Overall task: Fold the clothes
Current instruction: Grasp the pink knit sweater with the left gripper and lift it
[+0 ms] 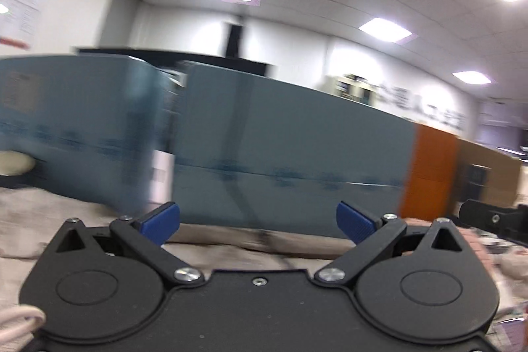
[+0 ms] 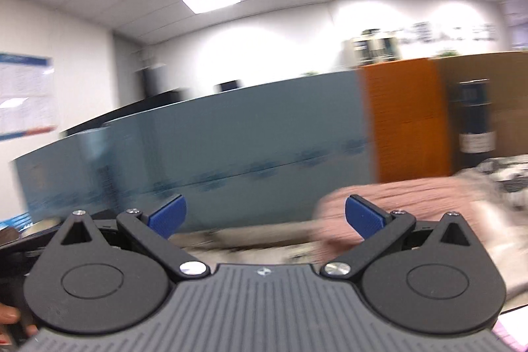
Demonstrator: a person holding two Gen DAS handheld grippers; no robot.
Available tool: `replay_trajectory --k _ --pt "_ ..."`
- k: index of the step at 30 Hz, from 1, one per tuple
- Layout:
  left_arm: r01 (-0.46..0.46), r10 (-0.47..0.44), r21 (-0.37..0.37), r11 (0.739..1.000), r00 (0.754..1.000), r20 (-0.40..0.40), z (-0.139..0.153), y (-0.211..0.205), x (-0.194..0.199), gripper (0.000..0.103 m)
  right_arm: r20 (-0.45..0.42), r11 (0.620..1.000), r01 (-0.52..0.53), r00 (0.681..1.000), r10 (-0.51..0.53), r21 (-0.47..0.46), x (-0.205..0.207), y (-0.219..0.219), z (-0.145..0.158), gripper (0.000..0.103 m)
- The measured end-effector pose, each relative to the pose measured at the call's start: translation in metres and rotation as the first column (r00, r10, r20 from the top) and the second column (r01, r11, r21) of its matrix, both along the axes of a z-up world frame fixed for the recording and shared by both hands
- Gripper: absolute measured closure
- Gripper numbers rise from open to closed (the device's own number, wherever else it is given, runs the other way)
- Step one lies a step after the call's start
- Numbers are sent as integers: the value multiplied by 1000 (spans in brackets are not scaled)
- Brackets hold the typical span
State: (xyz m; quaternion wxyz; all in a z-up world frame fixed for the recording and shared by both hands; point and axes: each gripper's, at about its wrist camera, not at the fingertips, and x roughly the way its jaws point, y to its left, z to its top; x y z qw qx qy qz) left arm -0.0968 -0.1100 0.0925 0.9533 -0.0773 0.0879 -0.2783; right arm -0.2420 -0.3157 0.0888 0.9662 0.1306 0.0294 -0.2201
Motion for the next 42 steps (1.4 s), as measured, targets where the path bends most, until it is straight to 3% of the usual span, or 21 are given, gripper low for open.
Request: replay_trajectory --k 5,11,14,17,21,24,26,29,31,36,42 --pt "155 -155 -10 988 985 -79 6 -65 16 0 -14 984 135 991 -134 113 -22 -69 -1 0" --pt "314 -327 -92 945 909 -259 -17 -141 46 2 -103 956 186 981 -166 227 -8 -155 -22 0" --pt "339 -362 -128 932 866 -344 -34 -168 61 2 -123 943 170 983 -139 287 4 -178 -35 0" --pt "328 -341 -99 939 870 -355 -44 -184 60 2 -141 941 151 984 -112 303 14 -187 -47 0" --pt "354 -357 -74 932 864 -355 -53 -200 59 2 -155 935 128 985 -80 331 24 -189 -57 0" --pt "390 -391 -80 917 843 -369 -56 -208 59 13 -182 931 146 979 -88 334 30 -190 -62 6" --pt "438 -435 -78 895 823 -365 -61 -214 61 25 -198 932 159 975 -97 325 33 -188 -65 25" --pt "467 -461 -67 881 820 -340 -65 -218 58 55 -209 938 179 971 -119 297 34 -180 -62 48" --pt "473 -477 -97 876 816 -325 -62 -212 58 63 -207 944 184 970 -129 274 33 -173 -53 59" --pt "487 -522 -191 852 812 -260 -45 -183 56 69 -126 968 139 985 -115 210 25 -135 -10 65" --pt "484 -544 -292 825 820 -177 -13 -110 58 69 -2 990 32 999 -32 139 17 -62 48 65"
